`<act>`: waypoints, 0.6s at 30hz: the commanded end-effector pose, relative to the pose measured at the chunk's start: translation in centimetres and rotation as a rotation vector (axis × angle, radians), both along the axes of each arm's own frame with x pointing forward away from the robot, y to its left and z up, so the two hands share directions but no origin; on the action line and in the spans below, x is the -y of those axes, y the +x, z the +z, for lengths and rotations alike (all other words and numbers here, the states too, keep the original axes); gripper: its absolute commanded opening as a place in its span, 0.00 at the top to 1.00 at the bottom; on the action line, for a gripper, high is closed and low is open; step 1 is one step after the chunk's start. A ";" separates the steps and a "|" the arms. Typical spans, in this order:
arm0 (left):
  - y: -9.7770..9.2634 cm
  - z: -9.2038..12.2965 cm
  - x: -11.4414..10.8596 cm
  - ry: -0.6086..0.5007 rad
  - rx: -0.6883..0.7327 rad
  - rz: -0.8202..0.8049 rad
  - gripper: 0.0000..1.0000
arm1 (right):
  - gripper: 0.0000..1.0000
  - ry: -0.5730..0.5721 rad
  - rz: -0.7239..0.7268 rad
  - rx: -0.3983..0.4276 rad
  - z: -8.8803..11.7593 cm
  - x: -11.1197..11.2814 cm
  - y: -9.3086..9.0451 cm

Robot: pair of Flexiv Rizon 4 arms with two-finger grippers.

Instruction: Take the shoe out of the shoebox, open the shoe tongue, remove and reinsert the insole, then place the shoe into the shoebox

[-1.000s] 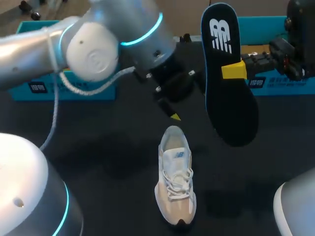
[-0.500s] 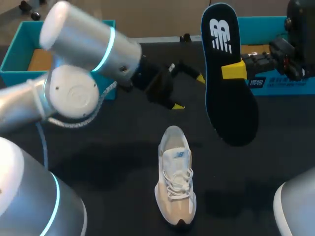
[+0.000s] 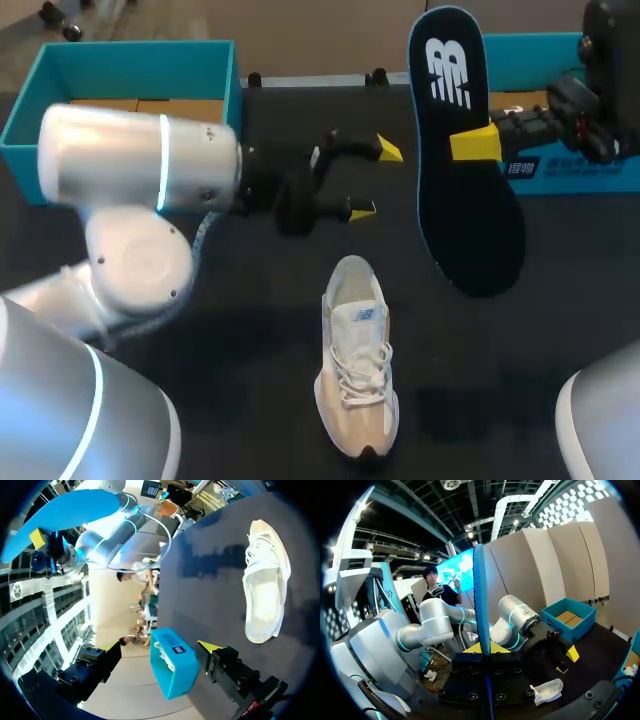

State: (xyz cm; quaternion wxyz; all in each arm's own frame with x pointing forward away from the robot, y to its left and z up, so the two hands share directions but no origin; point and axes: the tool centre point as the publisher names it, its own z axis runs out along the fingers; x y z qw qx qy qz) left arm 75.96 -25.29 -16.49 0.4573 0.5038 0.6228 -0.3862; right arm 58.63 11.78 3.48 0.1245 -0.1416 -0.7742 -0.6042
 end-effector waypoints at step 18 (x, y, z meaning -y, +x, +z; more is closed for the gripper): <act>1.6 3.3 -0.3 -0.315 0.125 -0.087 0.00 | 1.00 0.016 0.023 -0.035 -0.4 -0.3 0.9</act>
